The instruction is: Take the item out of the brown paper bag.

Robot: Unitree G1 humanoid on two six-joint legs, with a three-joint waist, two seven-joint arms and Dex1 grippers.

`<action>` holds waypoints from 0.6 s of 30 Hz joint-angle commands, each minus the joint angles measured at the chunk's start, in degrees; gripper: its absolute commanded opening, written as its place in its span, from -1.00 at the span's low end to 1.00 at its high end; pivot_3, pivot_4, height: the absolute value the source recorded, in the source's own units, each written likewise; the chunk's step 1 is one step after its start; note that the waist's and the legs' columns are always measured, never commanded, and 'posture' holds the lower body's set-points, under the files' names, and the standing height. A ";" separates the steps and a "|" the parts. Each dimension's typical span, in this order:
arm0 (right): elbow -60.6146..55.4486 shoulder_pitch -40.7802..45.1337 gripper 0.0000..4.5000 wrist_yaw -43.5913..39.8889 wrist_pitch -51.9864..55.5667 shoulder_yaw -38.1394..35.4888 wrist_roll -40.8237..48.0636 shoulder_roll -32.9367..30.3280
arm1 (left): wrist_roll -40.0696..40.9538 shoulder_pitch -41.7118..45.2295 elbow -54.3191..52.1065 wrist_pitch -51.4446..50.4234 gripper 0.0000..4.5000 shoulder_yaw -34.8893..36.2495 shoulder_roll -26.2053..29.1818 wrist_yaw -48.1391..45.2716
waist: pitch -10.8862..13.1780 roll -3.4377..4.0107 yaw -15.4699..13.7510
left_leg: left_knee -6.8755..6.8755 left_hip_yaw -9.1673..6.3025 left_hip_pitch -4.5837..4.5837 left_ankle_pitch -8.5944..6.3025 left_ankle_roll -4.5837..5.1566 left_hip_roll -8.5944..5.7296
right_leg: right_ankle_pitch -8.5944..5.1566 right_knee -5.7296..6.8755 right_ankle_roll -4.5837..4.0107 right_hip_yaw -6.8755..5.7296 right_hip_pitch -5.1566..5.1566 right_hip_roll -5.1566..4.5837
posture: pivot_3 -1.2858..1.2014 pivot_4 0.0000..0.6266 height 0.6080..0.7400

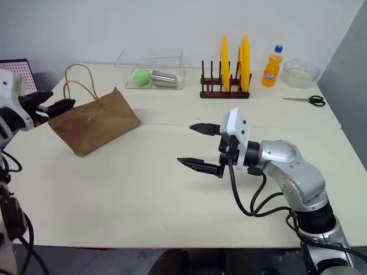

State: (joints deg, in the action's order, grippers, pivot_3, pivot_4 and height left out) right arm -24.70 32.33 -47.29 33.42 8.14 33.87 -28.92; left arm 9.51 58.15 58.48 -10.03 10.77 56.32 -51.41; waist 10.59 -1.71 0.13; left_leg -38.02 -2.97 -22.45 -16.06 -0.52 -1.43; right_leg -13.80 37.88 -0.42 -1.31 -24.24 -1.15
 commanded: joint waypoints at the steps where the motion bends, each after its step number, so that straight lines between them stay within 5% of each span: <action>1: -2.74 0.98 1.00 0.30 0.33 -0.65 0.18 -0.42 | -3.64 5.14 6.95 4.81 0.68 -1.67 0.63 0.68 | 0.00 0.00 0.04 | 0.00 0.00 0.00 0.00 0.00 0.00 | 0.00 0.01 0.00 -0.01 -0.01 0.00 | 0.03 -0.52 1.00; 13: -4.42 0.34 1.00 1.27 1.60 -1.62 0.60 -1.46 | -7.20 11.96 16.10 7.77 0.68 -1.21 -2.09 7.85 | 0.00 -0.02 0.27 | -0.09 0.00 -0.10 0.00 0.01 0.01 | 0.01 0.13 0.02 -0.03 -0.12 -0.01 | 0.03 -0.52 1.00; 18: -5.25 0.19 1.00 1.62 2.65 -1.98 1.29 -2.05 | -7.88 13.02 16.96 7.81 0.14 -0.92 -3.70 10.75 | 0.00 -0.02 0.26 | -0.09 -0.02 -0.10 0.00 0.00 0.01 | 0.01 0.17 0.02 -0.05 -0.12 -0.01 | 0.03 -0.52 1.00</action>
State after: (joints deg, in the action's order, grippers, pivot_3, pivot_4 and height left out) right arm -27.52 32.31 -46.00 35.95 7.99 34.24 -30.57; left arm 1.88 68.98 75.47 -3.26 8.98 52.04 -42.03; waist 10.60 -1.73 0.39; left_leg -38.12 -2.99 -22.55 -16.06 -0.52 -1.42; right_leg -13.79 38.05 -0.40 -1.35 -24.36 -1.16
